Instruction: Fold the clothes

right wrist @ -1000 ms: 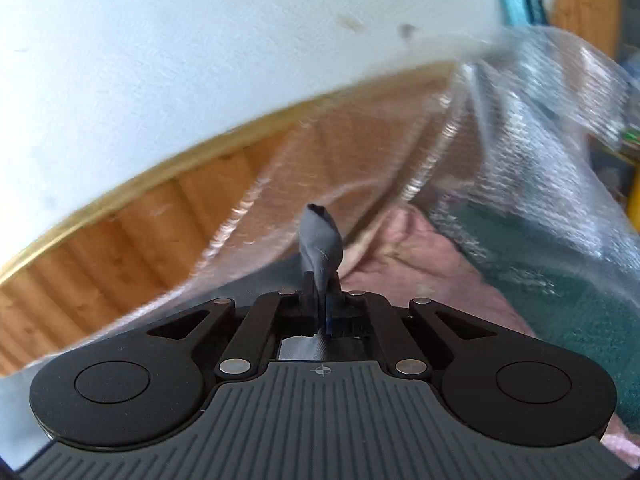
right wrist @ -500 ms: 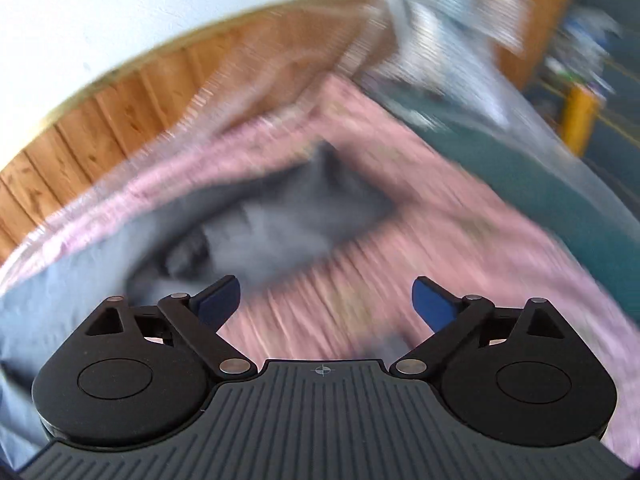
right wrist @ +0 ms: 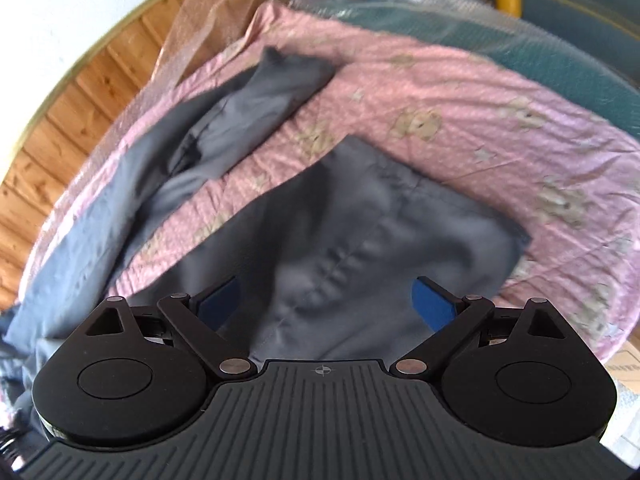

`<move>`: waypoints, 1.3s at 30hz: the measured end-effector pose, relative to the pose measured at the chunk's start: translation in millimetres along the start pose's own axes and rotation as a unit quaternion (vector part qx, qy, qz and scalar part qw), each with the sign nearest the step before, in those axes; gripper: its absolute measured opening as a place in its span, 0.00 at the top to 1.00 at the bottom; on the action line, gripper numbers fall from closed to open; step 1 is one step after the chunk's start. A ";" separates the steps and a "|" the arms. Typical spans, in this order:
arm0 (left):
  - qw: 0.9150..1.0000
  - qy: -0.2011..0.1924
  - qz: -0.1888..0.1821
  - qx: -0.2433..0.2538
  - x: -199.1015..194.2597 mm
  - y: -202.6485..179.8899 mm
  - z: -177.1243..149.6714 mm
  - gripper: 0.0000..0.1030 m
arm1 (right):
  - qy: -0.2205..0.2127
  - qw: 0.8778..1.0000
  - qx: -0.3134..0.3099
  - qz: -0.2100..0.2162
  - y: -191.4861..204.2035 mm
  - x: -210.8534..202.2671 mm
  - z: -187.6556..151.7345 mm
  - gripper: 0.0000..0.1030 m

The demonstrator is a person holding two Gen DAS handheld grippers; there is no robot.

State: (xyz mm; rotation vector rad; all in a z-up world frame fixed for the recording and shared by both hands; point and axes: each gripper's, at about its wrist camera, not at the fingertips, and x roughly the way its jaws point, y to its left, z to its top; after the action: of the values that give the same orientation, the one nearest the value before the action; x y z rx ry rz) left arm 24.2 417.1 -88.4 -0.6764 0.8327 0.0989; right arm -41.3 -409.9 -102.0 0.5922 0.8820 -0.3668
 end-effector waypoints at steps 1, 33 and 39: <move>1.000 -0.013 -0.006 -0.014 -24.4 13.4 -2.7 0.93 | -0.007 1.000 0.005 0.000 -4.3 -5.2 -1.5 0.07; 0.987 0.040 0.136 -0.081 -90.8 -4.1 -120.3 0.42 | 0.107 0.967 -0.229 0.040 19.8 166.6 86.8 1.00; 0.990 0.022 0.122 -0.068 -83.3 -56.0 -120.1 0.42 | 0.042 0.969 -0.226 0.091 34.7 137.2 128.2 0.84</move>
State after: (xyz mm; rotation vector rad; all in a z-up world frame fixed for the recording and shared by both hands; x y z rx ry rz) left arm -91.8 316.5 -57.7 -0.7037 0.9556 0.3643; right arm 136.2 -470.5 -137.9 0.2634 0.9476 0.0298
